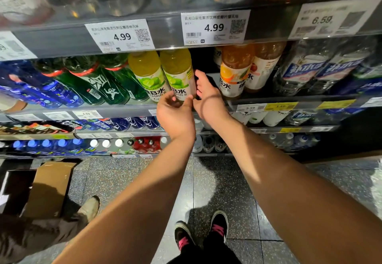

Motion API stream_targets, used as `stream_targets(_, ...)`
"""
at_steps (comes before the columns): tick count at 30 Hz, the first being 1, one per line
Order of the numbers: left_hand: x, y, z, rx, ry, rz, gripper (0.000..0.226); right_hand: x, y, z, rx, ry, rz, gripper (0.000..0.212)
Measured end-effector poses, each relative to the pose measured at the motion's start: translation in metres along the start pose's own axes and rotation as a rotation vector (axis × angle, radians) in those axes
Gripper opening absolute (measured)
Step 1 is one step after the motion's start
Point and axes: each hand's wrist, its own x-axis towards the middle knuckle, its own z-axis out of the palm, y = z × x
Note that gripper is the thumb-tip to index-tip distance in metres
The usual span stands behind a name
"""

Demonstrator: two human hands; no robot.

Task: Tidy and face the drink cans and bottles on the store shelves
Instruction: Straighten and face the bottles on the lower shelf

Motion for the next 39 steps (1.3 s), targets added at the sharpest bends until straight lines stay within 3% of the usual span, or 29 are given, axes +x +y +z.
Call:
stream_targets(2,-0.013,0.0,-0.005,-0.098,0.0,0.044,0.033,-0.011,0.001,-0.003,0.008,0.045,0.009,0.067)
stream_targets(6,-0.041,0.004,-0.002,-0.157,-0.133,0.214,0.017,-0.05,0.005,-0.022,-0.087,0.34,-0.064,0.026)
stream_targets(8,-0.05,0.005,0.007,-0.156,-0.228,0.278,0.02,-0.063,0.011,-0.034,-0.106,0.494,-0.052,0.019)
stream_targets(12,-0.055,0.009,0.039,-0.092,-0.368,0.304,0.042,-0.064,0.027,-0.059,0.001,0.684,-0.046,0.048)
stream_targets(15,-0.052,0.01,0.066,-0.071,-0.338,0.332,0.062,-0.047,0.031,-0.078,0.046,0.652,0.047,0.067)
stream_targets(19,-0.047,0.012,0.089,-0.049,-0.363,0.297,0.074,-0.033,0.041,-0.09,-0.067,0.623,0.072,0.07)
stream_targets(23,-0.05,0.012,0.097,-0.011,-0.18,0.251,0.068,-0.023,0.046,-0.097,-0.192,0.551,0.06,0.077)
stream_targets(29,-0.052,0.011,0.096,0.014,0.061,0.229,0.071,-0.001,0.045,-0.105,-0.163,0.489,0.091,0.092)
stream_targets(35,-0.053,0.014,0.091,0.014,0.164,0.185,0.072,0.002,0.043,-0.096,-0.157,0.411,-0.027,0.069)
stream_targets(39,-0.047,0.006,0.083,0.033,0.196,0.25,0.071,0.0,0.044,-0.091,-0.096,0.321,-0.081,0.052)
